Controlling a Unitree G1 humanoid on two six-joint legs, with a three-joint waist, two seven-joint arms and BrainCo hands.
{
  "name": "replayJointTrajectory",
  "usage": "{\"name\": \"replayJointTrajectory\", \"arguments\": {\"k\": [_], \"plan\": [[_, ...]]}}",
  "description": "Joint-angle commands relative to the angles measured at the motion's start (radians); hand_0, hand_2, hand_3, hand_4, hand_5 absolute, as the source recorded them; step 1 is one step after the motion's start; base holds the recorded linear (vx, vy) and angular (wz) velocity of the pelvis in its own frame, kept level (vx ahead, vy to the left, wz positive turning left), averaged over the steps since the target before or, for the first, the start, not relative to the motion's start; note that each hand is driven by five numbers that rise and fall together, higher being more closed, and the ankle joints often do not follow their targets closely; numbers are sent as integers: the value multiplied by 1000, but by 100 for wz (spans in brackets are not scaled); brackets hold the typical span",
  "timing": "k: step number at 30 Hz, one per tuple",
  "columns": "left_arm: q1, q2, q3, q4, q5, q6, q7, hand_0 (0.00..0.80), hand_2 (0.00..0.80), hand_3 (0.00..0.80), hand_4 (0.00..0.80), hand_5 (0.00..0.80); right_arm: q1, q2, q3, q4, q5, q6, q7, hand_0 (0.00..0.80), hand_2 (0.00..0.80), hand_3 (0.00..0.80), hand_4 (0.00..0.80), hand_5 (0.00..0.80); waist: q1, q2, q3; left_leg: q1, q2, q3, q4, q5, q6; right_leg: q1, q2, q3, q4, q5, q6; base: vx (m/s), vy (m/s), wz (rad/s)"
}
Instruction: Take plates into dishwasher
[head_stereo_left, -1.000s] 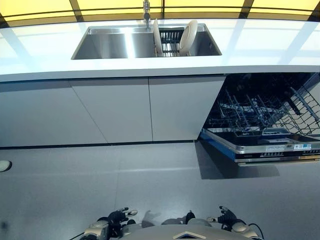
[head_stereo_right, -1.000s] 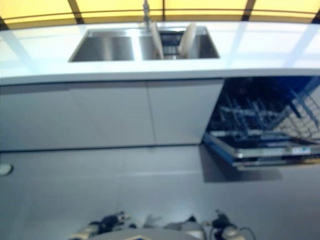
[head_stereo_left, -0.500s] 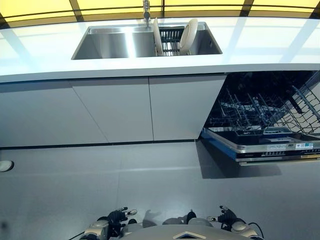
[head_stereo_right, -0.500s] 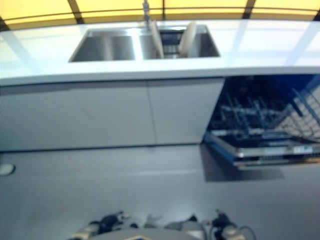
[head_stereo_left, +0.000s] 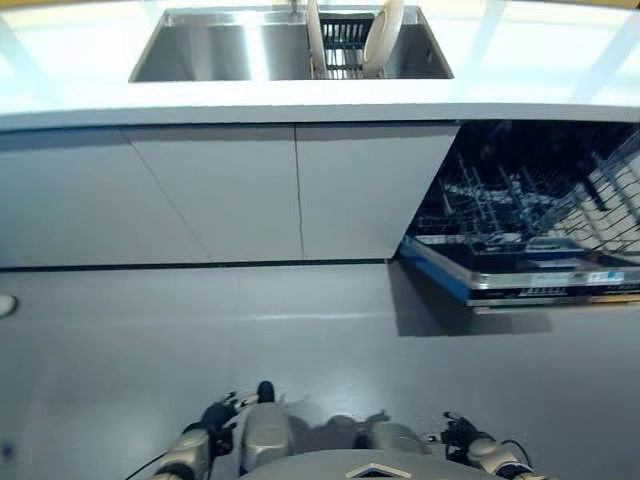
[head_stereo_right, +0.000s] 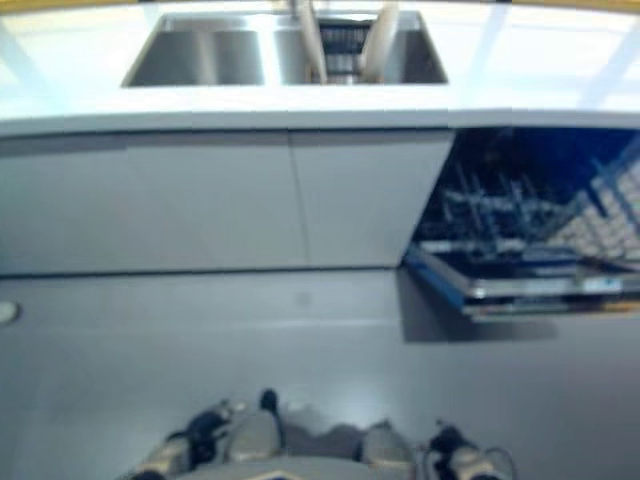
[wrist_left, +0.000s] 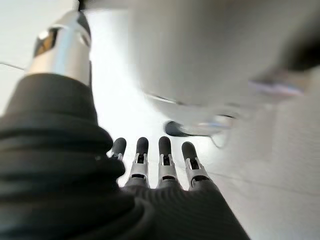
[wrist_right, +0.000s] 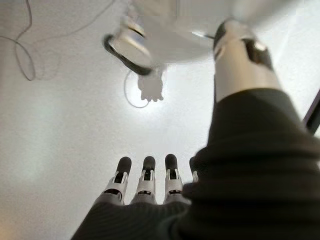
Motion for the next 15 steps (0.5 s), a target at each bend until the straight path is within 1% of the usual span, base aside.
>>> {"name": "replayJointTrajectory", "arguments": {"k": [1,3,5,6,8,10,12,13,14,15], "plan": [[-64,5,18,-36,-56,-18,1,0,0,0,0,0,-10,-17,-18,-39,10,10,-20,0,0,0,0,0,14,36,-12,-157,-31,-48,-22,121,30,164,-120,13,-114,83,96,249,72,11],[-70,12,5,-46,-36,-13,0,0,0,0,0,0,-21,-9,-26,-45,-8,0,-15,0,0,0,0,0,19,27,-21,-169,-35,-17,24,100,36,157,-161,-23,-125,118,125,159,49,4],[-77,19,-8,-53,-40,-9,5,0,0,0,0,0,-31,-4,-19,-56,2,-10,-9,0,0,0,0,0,27,20,-26,-181,-40,-8,42,89,41,149,-185,-44,-140,146,141,114,31,-43],[-87,22,-19,-52,-40,-9,8,0,0,0,0,0,-44,1,-11,-70,-9,-27,-4,0,0,0,0,0,31,10,-33,-202,-42,0,73,74,46,138,-205,-50,-152,169,152,148,45,-57],[-99,23,-30,-51,-14,-18,7,0,0,0,0,0,-51,4,1,-85,-6,-34,-5,0,0,0,0,0,32,0,-40,-230,-33,8,105,66,44,130,-220,-50,-164,186,158,163,60,-37],[-104,17,-44,-54,25,-17,-16,0,0,0,0,0,-48,8,0,-94,-1,-17,-13,0,0,0,0,0,31,-10,-49,-239,-40,9,129,43,51,122,-234,-46,-161,206,160,205,82,-7],[-106,9,-51,-52,17,-19,7,0,0,0,0,0,-40,10,-4,-96,-2,3,-23,0,0,0,0,0,22,-16,-61,-222,-51,17,129,21,65,109,-253,-39,-137,240,160,229,101,-8],[-109,10,-50,-47,15,-9,12,0,0,0,0,0,-35,10,-9,-90,-2,8,-25,0,0,0,0,0,17,-22,-66,-204,-66,20,121,7,75,98,-270,-34,-112,280,161,237,107,-8],[-112,11,-47,-41,17,3,16,0,0,0,0,0,-31,11,-17,-84,-1,12,-26,0,0,0,0,0,13,-25,-71,-183,-81,18,105,0,82,77,-289,-28,-78,338,162,226,119,-1],[-111,12,-46,-32,17,8,19,0,0,0,0,0,-26,11,-28,-75,0,11,-29,0,0,0,0,0,6,-21,-76,-147,-99,10,69,0,91,17,-329,2,27,455,164,239,181,-2]]}}
